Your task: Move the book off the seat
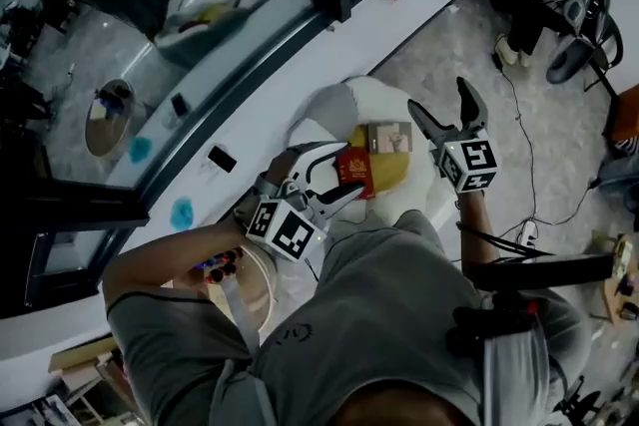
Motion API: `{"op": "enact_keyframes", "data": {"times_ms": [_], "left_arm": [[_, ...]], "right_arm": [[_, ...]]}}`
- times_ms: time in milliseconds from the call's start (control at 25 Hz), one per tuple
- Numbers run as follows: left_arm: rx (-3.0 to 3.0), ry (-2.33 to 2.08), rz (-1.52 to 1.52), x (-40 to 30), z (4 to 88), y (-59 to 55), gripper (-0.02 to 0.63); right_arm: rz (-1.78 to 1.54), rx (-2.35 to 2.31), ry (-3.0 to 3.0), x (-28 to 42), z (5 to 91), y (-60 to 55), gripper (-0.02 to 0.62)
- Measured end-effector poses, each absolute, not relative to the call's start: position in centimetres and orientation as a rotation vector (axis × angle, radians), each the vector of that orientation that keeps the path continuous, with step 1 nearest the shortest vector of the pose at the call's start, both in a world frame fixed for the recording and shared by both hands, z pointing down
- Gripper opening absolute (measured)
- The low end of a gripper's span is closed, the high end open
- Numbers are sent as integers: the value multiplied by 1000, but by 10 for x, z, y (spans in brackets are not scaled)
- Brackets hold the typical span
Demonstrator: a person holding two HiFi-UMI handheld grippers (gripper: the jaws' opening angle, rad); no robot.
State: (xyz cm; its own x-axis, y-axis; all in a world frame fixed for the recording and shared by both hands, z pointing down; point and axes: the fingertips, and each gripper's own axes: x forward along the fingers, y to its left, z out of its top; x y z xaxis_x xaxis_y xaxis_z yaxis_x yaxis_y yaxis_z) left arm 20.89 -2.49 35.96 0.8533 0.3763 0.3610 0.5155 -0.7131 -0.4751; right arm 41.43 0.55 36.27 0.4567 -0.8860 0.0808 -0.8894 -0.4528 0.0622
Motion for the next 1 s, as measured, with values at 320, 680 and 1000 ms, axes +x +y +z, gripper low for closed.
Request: {"op": "enact_keyframes", "data": {"times_ms": [320,680,1000], "left_arm": [[-3098,313,-32,328,356,-121,311],[-2924,1281,-22,400,350,-161,311],[-2848,1355,-69,349,317,-180,311]], "right_arm": [[183,2408,-1961,456,404,-60,479],[62,1967,-2393,537,369,-125,479],[94,1674,-2476,485,366,-129,477]]}}
